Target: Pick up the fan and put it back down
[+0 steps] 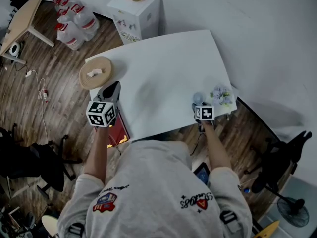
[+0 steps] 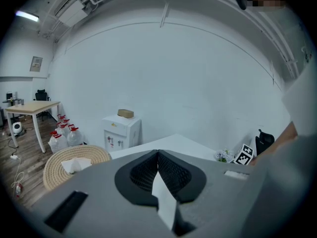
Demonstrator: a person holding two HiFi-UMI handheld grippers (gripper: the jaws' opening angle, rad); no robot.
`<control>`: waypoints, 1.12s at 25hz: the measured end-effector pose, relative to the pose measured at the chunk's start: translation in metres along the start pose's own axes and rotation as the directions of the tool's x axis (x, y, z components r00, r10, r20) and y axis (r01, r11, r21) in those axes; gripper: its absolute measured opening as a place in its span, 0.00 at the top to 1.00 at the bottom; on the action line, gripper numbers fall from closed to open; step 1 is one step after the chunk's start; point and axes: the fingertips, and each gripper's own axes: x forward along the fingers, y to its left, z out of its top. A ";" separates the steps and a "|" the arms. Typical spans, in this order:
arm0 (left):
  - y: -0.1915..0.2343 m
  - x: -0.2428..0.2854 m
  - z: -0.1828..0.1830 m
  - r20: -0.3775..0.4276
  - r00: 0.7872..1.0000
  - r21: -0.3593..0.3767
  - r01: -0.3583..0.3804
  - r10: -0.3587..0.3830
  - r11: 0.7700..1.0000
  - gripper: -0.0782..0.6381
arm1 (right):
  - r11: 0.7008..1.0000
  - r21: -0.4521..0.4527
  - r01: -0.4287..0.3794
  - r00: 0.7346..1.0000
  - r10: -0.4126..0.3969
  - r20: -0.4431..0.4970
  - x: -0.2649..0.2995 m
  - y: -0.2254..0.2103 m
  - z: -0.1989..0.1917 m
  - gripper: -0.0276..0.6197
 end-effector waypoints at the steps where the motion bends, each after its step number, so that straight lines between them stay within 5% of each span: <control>1: 0.000 0.000 0.000 0.000 1.000 -0.002 0.001 -0.001 1.000 0.88 | 1.000 0.000 -0.002 1.000 0.002 0.004 0.000 0.001 0.001 0.59; 8: -0.003 0.008 0.002 0.007 1.000 -0.011 0.012 -0.012 1.000 0.88 | 1.000 -0.009 -0.016 0.999 0.017 0.037 -0.011 0.003 0.012 0.52; 12: -0.006 0.013 0.006 0.015 1.000 -0.008 0.023 -0.022 1.000 0.88 | 1.000 -0.010 -0.014 0.983 0.015 0.183 -0.033 0.004 0.037 0.55; 17: -0.009 0.017 0.013 0.027 0.999 -0.001 0.038 -0.038 0.999 0.88 | 0.999 -0.045 0.016 0.906 0.005 0.423 -0.078 0.011 0.090 0.74; 22: -0.016 0.019 0.023 0.041 0.998 0.007 0.049 -0.050 0.999 0.88 | 0.996 -0.084 0.009 0.843 0.037 0.537 -0.114 0.032 0.139 0.95; 28: -0.022 0.018 0.036 0.065 0.996 0.028 0.058 -0.060 0.998 0.88 | 0.986 -0.166 0.026 0.779 0.084 0.621 -0.150 0.055 0.183 0.95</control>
